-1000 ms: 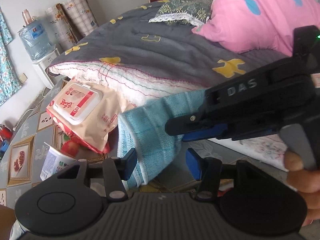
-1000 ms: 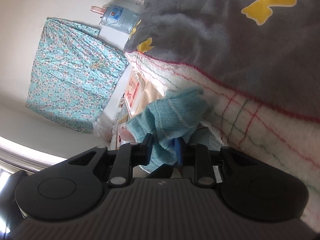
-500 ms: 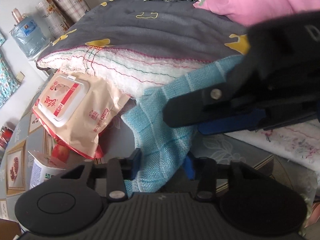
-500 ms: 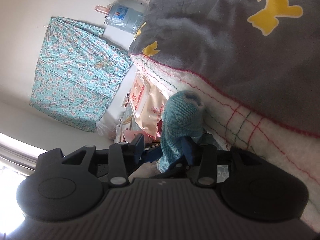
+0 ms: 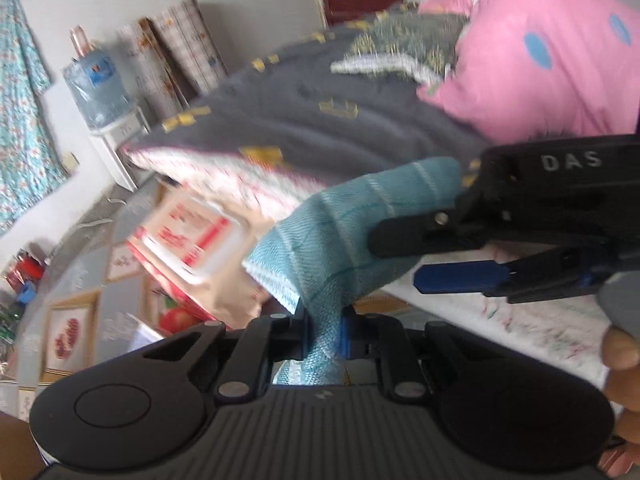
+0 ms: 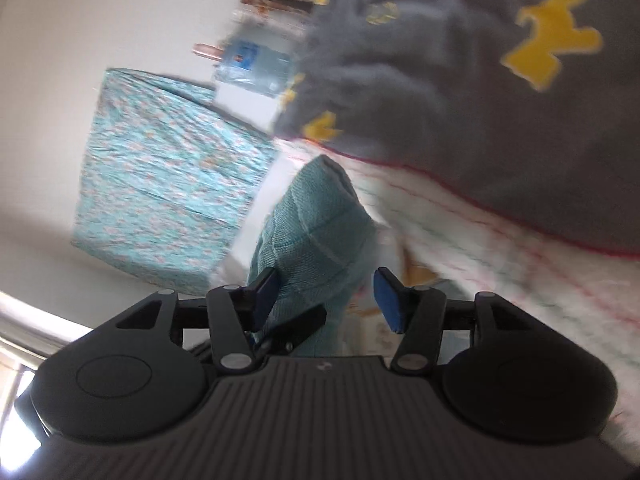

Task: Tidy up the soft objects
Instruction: 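Grasp the light-blue cloth with the left gripper while the right gripper grasps it too, then carry the blue cloth with both grippers into the box and open them, then move both grippers back to the pile of cloths on the floor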

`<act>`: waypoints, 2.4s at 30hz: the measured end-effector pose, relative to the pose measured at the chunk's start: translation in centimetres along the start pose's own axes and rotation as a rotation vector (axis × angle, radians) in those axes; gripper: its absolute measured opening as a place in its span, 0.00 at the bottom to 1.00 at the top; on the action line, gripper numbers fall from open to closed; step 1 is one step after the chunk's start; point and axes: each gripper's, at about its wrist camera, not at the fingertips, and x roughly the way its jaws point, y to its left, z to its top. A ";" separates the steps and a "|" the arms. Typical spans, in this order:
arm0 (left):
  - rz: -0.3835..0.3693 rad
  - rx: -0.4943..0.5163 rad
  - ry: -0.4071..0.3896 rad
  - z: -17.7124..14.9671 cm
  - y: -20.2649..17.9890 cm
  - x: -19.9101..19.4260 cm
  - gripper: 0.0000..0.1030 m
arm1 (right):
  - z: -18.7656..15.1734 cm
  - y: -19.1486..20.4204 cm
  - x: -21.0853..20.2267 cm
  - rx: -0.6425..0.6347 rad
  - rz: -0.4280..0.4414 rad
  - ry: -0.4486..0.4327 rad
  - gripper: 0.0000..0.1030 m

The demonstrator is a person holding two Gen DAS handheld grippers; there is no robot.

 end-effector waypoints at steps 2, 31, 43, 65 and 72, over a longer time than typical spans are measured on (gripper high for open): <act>0.016 -0.020 -0.033 0.2 0.1 -2.2 0.14 | -0.1 1.7 -0.7 -0.044 0.031 -0.012 0.51; 0.491 -0.637 0.025 -17.7 12.3 -27.3 0.15 | -25.5 26.6 10.1 -0.487 0.253 0.795 0.23; 0.671 -0.691 0.277 -23.3 21.8 -20.6 0.15 | -33.9 29.7 25.3 -0.598 0.039 1.005 0.22; 0.681 -0.703 0.443 -25.7 23.6 -16.5 0.57 | -38.1 28.0 32.4 -0.823 -0.083 1.063 0.38; 0.705 -0.705 0.397 -25.2 22.0 -19.9 0.67 | -36.0 29.9 29.9 -0.835 -0.052 1.003 0.56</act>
